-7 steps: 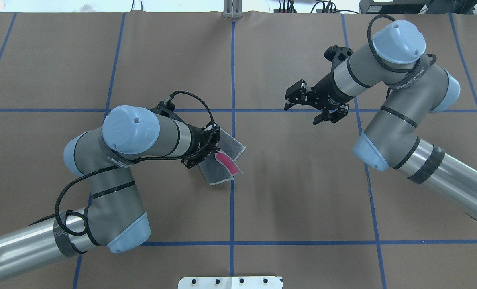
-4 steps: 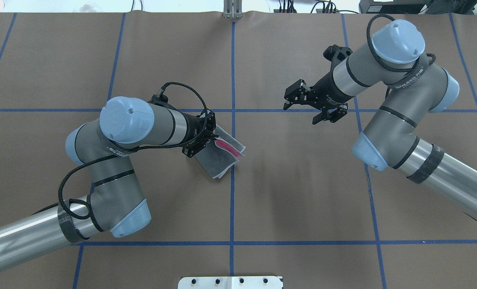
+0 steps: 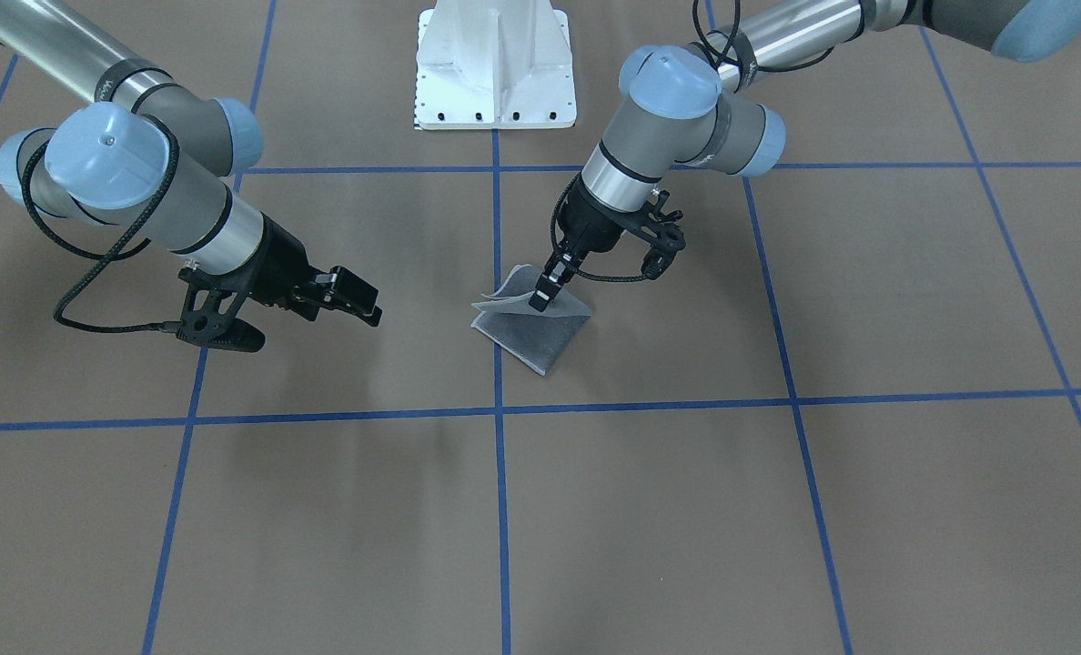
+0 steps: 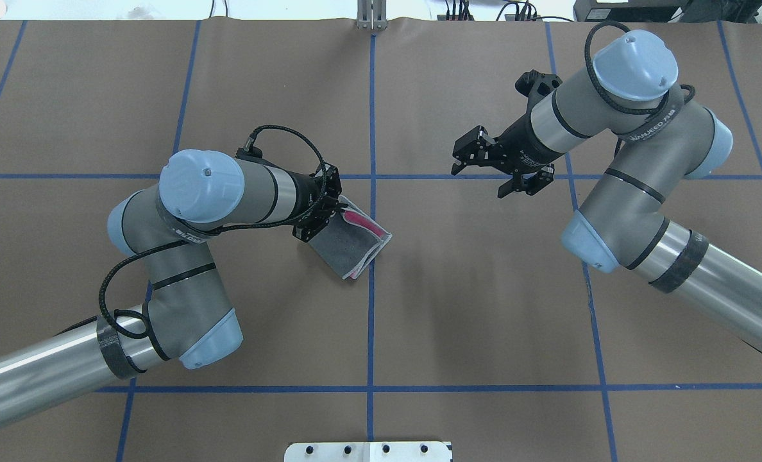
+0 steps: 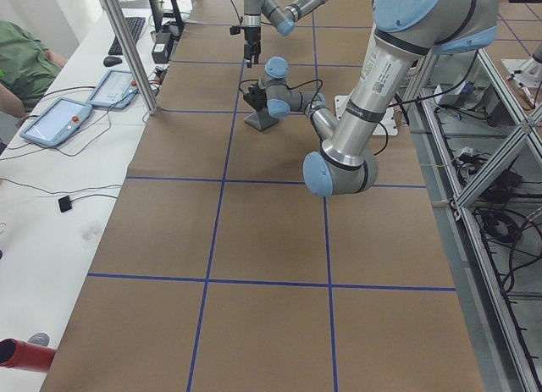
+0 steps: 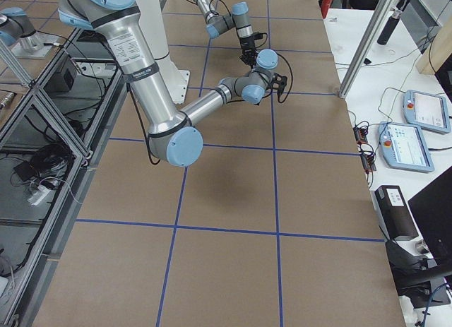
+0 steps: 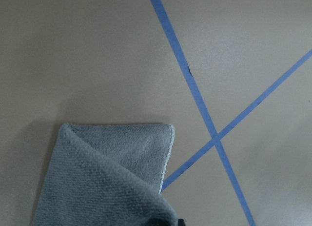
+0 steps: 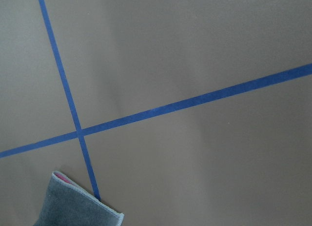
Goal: Fold towel twice with both arms
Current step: 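Lift the near end with the left gripper and fold it toward the far end, then press the folded end down onto the strip and open the left gripper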
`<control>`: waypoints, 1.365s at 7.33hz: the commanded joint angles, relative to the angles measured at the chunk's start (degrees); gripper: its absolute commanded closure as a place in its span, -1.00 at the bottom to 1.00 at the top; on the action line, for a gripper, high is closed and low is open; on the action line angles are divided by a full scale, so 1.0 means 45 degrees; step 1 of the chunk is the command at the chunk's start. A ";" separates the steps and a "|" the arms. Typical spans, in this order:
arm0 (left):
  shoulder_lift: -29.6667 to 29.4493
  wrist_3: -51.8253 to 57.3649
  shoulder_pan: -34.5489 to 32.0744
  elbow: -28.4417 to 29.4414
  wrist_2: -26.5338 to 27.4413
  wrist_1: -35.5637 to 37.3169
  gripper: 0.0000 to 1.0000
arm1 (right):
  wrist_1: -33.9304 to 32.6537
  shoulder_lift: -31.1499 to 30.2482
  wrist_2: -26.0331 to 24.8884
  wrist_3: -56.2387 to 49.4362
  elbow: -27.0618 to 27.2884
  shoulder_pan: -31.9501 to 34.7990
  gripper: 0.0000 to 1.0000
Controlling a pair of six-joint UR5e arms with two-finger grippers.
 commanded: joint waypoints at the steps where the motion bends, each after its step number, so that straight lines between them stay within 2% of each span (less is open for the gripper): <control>1: -0.0201 -0.0711 -0.0026 0.1348 0.0686 -0.1303 1.00 | 0.0001 0.0021 -0.0022 0.0019 0.0019 0.0000 -1.00; 3: -0.0202 -0.0770 -0.0065 0.1648 0.0687 -0.1487 1.00 | 0.0001 0.0040 -0.0022 0.0019 0.0019 0.0000 -1.00; 4: -0.0202 -0.0751 -0.0085 0.1726 0.0707 -0.1487 0.26 | 0.0001 0.0040 -0.0022 0.0019 0.0019 0.0000 -1.00; 5: -0.0298 -0.0597 -0.0085 0.1901 0.0707 -0.1487 -0.99 | 0.0001 0.0040 -0.0022 0.0019 0.0019 0.0000 -1.00; 10: -0.0768 -0.0556 -0.0163 0.2078 0.0707 -0.1467 -1.00 | -0.0019 0.0021 -0.0022 0.0019 0.0019 0.0000 -1.00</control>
